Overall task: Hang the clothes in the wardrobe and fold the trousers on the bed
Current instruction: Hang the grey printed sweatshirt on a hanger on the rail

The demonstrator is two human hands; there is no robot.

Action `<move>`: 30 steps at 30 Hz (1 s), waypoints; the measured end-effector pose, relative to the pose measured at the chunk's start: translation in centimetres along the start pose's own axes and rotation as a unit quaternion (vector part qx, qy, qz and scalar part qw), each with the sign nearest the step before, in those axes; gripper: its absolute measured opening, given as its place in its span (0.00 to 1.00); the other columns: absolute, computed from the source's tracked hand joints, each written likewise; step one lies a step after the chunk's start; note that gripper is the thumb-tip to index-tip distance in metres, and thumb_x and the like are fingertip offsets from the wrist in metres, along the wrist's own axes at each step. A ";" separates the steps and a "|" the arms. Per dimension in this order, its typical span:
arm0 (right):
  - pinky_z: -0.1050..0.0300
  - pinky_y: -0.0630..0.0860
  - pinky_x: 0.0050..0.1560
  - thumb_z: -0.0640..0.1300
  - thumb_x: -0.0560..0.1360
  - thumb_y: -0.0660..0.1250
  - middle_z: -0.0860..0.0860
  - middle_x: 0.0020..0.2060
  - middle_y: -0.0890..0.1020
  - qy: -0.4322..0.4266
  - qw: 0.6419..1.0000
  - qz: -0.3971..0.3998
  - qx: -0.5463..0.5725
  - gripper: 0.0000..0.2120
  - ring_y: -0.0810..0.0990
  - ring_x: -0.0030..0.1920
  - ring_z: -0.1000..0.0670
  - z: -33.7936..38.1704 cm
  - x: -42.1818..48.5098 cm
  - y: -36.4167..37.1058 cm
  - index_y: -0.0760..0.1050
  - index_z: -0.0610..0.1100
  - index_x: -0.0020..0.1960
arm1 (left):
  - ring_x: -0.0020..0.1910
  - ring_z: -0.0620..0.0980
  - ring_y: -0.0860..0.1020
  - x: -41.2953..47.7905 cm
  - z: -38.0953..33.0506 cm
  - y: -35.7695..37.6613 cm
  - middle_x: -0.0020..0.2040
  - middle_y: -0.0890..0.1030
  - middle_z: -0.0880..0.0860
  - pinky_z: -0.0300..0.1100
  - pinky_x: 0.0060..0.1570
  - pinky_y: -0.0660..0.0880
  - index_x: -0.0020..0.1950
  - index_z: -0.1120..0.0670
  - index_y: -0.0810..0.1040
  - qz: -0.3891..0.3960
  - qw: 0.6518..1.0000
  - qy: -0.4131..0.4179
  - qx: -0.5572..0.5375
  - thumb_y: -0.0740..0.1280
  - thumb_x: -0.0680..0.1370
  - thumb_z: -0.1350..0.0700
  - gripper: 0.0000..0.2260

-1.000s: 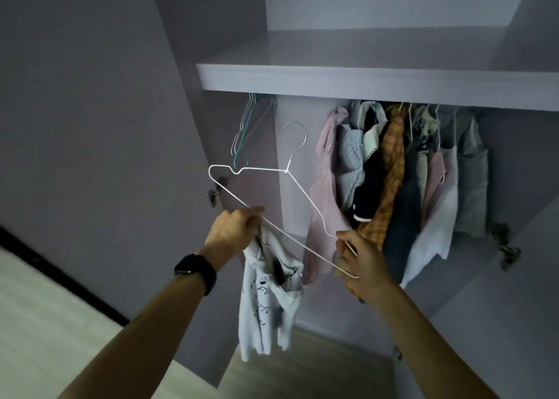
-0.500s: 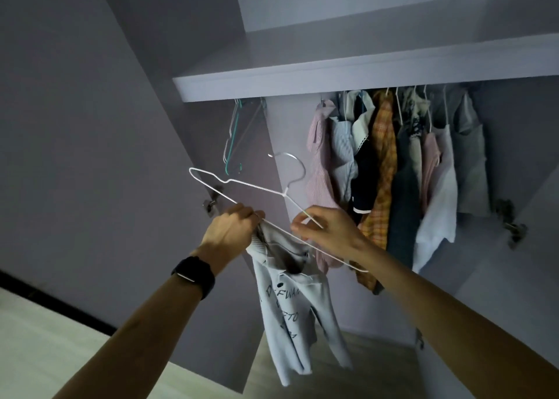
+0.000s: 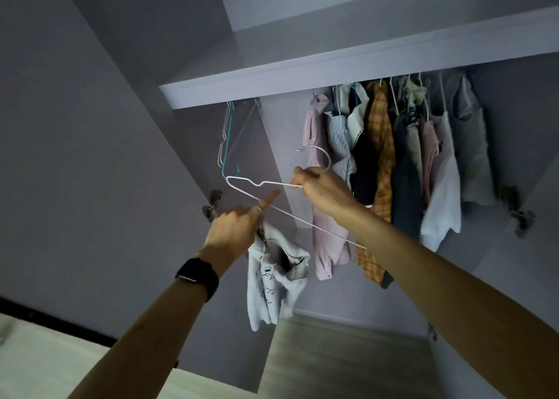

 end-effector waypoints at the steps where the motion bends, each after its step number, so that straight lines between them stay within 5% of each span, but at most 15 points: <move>1: 0.48 0.77 0.49 0.58 0.80 0.63 0.49 0.37 0.83 0.007 1.000 -0.030 0.006 0.18 0.81 0.42 0.44 -1.0 0.0 -1.2 0.84 0.48 0.42 | 0.47 0.61 0.78 0.1 0.9 -0.6 0.47 0.79 0.55 0.49 0.40 0.71 0.79 0.35 0.50 -0.029 0.999 -0.035 -0.025 0.61 0.81 0.57 0.33; 3: 0.52 0.73 0.37 0.56 0.78 0.67 0.51 0.28 0.78 0.034 0.986 -0.107 0.122 0.17 0.75 0.32 0.48 -3.4 -0.6 -4.1 0.83 0.48 0.36 | 0.46 0.65 0.80 0.1 3.0 -1.6 0.47 0.82 0.59 0.49 0.41 0.69 0.72 0.43 0.66 -0.073 0.989 -0.108 -0.076 0.62 0.81 0.53 0.20; 5: 0.61 0.66 0.25 0.51 0.77 0.71 0.54 0.20 0.72 0.092 0.925 -0.182 0.321 0.19 0.68 0.22 0.55 -6.4 -1.9 -5.9 0.79 0.47 0.29 | 0.47 0.65 0.80 0.3 4.7 -1.5 0.48 0.84 0.59 0.47 0.43 0.70 0.59 0.49 0.79 -0.073 0.978 -0.166 -0.108 0.63 0.80 0.53 0.10; 8: 0.64 0.54 0.19 0.43 0.74 0.72 0.55 0.20 0.65 0.136 0.792 -0.179 0.567 0.20 0.58 0.18 0.57 -7.8 -3.1 -4.2 0.72 0.47 0.26 | 0.45 0.55 0.79 0.6 6.0 -1.1 0.46 0.85 0.50 0.38 0.45 0.69 0.49 0.50 0.85 -0.027 0.958 -0.225 -0.174 0.65 0.77 0.55 0.09; 10: 0.63 0.51 0.20 0.40 0.75 0.69 0.55 0.21 0.62 0.123 0.775 -0.144 0.603 0.21 0.56 0.19 0.56 -6.1 -3.1 -2.2 0.67 0.46 0.26 | 0.42 0.47 0.75 0.8 6.0 -1.6 0.41 0.81 0.43 0.32 0.43 0.68 0.47 0.48 0.85 -0.019 0.948 -0.238 -0.211 0.66 0.78 0.55 0.07; 13: 0.63 0.53 0.21 0.38 0.73 0.66 0.54 0.19 0.62 0.084 0.800 -0.117 0.583 0.18 0.56 0.19 0.56 -3.0 -2.0 0.1 0.66 0.45 0.27 | 0.37 0.44 0.78 1.5 5.4 -3.7 0.35 0.78 0.37 0.22 0.31 0.66 0.44 0.44 0.84 -0.035 0.934 -0.231 -0.272 0.67 0.78 0.55 0.08; 17: 0.64 0.57 0.22 0.44 0.62 0.68 0.52 0.21 0.67 0.047 0.868 -0.115 0.481 0.10 0.61 0.22 0.55 -2.1 0.3 0.7 0.73 0.46 0.23 | 0.34 0.38 0.76 1.2 5.5 -6.3 0.34 0.81 0.39 0.32 0.37 0.71 0.47 0.44 0.85 -0.046 0.921 -0.230 -0.312 0.67 0.77 0.54 0.08; 21: 0.64 0.61 0.24 0.46 0.63 0.68 0.52 0.20 0.70 0.030 0.949 -0.037 0.311 0.10 0.65 0.21 0.55 -5.1 1.1 2.9 0.75 0.45 0.24 | 0.28 0.45 0.77 -0.2 7.4 -8.6 0.30 0.82 0.48 0.34 0.28 0.73 0.36 0.47 0.83 -0.092 0.899 -0.231 -0.362 0.70 0.75 0.53 0.07; 25: 0.57 0.68 0.31 0.48 0.67 0.69 0.50 0.20 0.74 0.010 0.990 -0.040 0.133 0.13 0.71 0.24 0.53 -8.4 1.5 2.1 0.76 0.45 0.25 | 0.38 0.38 0.82 -1.8 10.5 -10.2 0.38 0.85 0.46 0.28 0.36 0.73 0.38 0.41 0.84 -0.128 0.904 -0.265 -0.311 0.69 0.77 0.52 0.09; 27: 0.53 0.69 0.33 0.48 0.67 0.68 0.49 0.20 0.75 -0.019 0.995 -0.056 0.080 0.14 0.72 0.25 0.54 -8.9 2.0 0.4 0.76 0.45 0.25 | 0.49 0.50 0.82 -3.0 12.0 -10.8 0.46 0.86 0.48 0.36 0.46 0.74 0.48 0.46 0.85 -0.150 0.915 -0.290 -0.235 0.66 0.79 0.52 0.07; 30: 0.56 0.67 0.30 0.47 0.68 0.70 0.48 0.20 0.71 -0.068 0.996 0.014 -0.053 0.14 0.68 0.24 0.56 -7.4 2.6 1.1 0.73 0.41 0.27 | 0.50 0.61 0.80 -3.3 10.8 -10.4 0.48 0.85 0.54 0.45 0.49 0.77 0.52 0.48 0.82 -0.137 0.944 -0.257 -0.157 0.62 0.79 0.51 0.09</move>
Point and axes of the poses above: each hand's wrist, its own x-axis towards the middle knuckle, its own y-axis out of the palm, z = x × y, the point moved 10 cm from there along x, towards the middle knuckle
